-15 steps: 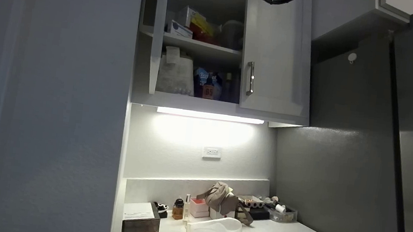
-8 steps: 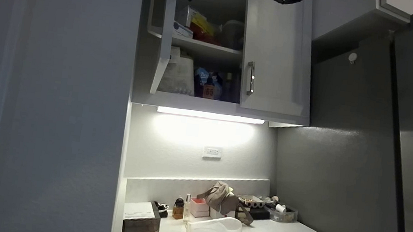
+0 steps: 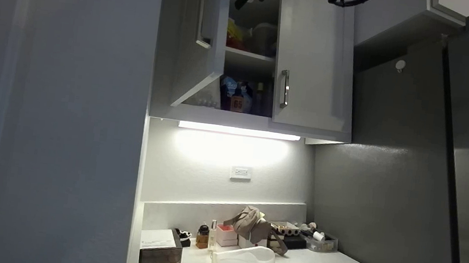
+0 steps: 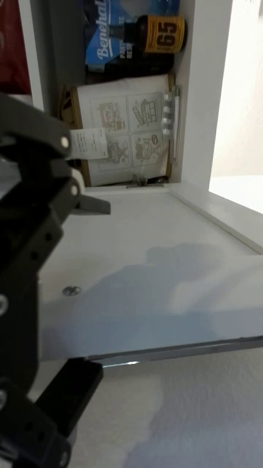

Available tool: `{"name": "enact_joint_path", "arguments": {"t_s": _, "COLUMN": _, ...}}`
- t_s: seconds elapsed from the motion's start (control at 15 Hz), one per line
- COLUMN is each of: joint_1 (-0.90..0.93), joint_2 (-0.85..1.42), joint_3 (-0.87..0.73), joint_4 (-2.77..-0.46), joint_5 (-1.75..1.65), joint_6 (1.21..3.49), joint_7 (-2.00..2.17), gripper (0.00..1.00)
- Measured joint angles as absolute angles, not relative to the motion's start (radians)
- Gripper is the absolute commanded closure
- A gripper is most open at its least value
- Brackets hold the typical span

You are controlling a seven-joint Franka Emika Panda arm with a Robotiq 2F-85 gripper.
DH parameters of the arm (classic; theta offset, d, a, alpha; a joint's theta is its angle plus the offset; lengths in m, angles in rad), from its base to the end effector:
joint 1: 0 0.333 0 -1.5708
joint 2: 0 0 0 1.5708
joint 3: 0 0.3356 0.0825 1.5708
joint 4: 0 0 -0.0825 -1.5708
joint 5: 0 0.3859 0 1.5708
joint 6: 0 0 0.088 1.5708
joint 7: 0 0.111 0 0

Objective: Take the bottle on the counter, put it in the kitchen cabinet and close it, then take the blind on the counter and hang it to the wall

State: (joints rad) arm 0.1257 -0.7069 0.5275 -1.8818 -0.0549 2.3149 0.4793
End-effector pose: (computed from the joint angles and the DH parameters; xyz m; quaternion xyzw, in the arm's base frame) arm 0.2051 0.3301 0.8476 -0.8406 -0.1167 -0.5198 0.0976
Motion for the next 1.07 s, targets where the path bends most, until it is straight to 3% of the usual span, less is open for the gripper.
{"name": "enact_joint_path", "arguments": {"t_s": 0.6, "joint_1": 0.053, "joint_2": -0.882, "joint_3": 0.404, "joint_4": -2.033, "joint_5": -0.058, "joint_6": 2.263, "joint_7": 0.474, "gripper": 0.00}}
{"name": "enact_joint_path", "arguments": {"t_s": 1.07, "joint_1": -0.158, "joint_2": -0.905, "joint_3": 0.340, "joint_4": -2.106, "joint_5": -0.133, "joint_6": 2.311, "joint_7": 0.478, "gripper": 0.00}}
